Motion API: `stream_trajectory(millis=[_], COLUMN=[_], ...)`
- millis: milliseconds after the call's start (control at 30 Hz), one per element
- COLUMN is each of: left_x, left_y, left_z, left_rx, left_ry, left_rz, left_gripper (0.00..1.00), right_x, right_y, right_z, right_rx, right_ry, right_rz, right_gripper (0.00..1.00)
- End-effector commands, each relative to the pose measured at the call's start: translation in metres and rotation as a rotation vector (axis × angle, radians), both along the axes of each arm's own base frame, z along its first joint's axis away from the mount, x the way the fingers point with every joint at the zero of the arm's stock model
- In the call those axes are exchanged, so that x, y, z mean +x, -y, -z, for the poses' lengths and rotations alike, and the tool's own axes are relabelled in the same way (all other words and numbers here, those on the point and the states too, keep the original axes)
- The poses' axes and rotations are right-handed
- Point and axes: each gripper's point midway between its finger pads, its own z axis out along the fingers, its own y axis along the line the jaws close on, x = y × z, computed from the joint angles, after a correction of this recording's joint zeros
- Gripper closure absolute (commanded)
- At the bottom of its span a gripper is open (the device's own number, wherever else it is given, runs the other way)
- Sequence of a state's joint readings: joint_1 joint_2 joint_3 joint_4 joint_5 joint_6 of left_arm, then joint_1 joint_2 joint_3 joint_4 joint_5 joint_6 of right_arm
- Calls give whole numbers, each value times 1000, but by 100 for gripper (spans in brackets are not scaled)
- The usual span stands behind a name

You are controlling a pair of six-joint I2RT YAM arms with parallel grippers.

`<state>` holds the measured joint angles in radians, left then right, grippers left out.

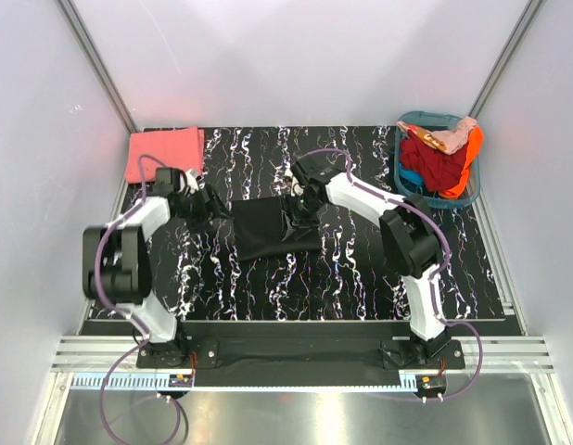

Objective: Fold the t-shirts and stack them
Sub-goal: Neatly place the folded tshirt to the corner

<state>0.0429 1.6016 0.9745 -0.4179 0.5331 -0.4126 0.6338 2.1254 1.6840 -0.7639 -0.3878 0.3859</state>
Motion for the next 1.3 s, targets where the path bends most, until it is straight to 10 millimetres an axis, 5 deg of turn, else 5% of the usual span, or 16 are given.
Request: stream_trajectory(millis=[0,67,233,433,733,900,1067,1200,1233,1267], left_x=[57,69,94,82,69,52,58,67,74,77], left_y=[-1,-4,4,12,19,30,34,35,36,36], left_z=[-5,10,6,42,57,78,86,90,84,81], left_rx=[16,45,99,96,144,144,144,198,204,221], left_ry=[177,164,251,126,-9,-107,-142,-158,-140,-126], left_rz=[73,85,134,110,29,-13,-65,-46,-48,-47], left_gripper=[18,18,21,27,35,47,60,81,99,100], right_x=[-6,-11,-19,-20,-15,-14,-16,-19,-21,-22], right_y=[13,19,28,30,39,46,58,66,69,71], right_z=[-45,-45,-48,-53,-49,-52,-52,-59,-56,-58], right_rx=[12,5,13,42,79,110,119,141,139,144], right_ry=[104,101,109,124,122,129,126,137,130,128], right_rz=[-25,-22,-17,-13,13,40,59,73,78,83], right_gripper=[47,46,46,46,46,46,47,47,47,47])
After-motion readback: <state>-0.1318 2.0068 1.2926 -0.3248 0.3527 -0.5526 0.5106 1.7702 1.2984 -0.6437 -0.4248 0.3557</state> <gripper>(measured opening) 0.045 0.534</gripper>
